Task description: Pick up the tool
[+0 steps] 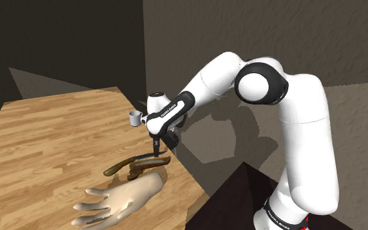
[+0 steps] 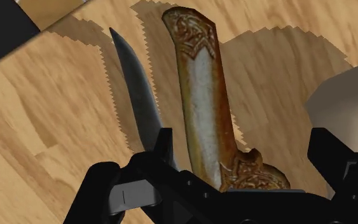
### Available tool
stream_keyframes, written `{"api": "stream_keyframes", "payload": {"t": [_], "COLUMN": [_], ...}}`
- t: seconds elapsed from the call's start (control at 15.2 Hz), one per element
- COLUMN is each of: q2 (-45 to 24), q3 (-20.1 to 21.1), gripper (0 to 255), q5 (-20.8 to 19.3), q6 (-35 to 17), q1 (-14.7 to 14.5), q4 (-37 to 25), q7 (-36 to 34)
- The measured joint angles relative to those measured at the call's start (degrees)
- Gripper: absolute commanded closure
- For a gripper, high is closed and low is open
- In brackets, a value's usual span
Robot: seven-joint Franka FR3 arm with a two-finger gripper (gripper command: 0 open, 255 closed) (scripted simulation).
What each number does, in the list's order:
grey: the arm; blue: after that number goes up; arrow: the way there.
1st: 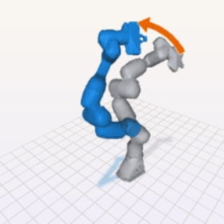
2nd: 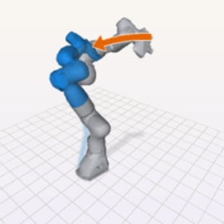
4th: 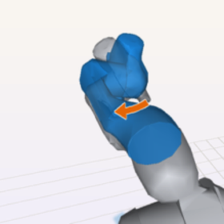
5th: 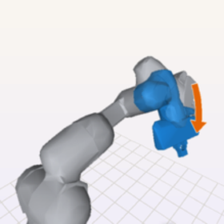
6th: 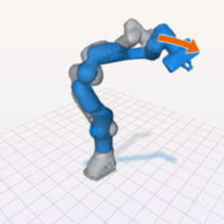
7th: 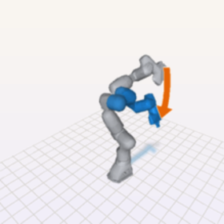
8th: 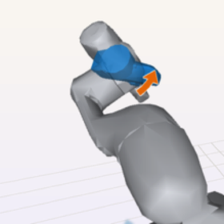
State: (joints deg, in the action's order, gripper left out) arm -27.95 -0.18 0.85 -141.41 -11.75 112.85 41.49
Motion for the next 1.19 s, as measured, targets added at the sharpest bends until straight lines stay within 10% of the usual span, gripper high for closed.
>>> {"api": "stream_keyframes", "payload": {"t": [0.99, 1.06, 1.19], "q2": [-20.41, -20.6, -20.7], "q3": [1.53, 1.52, 1.51], "gripper": [0, 255, 255], "q5": [-2.87, -2.87, -2.88], "q6": [-2.92, -3.05, -3.15], "q1": [-2.02, -2.02, -2.0], "q4": [-17.5, -17.56, -17.61], "q7": [4.29, 4.29, 4.31]}}
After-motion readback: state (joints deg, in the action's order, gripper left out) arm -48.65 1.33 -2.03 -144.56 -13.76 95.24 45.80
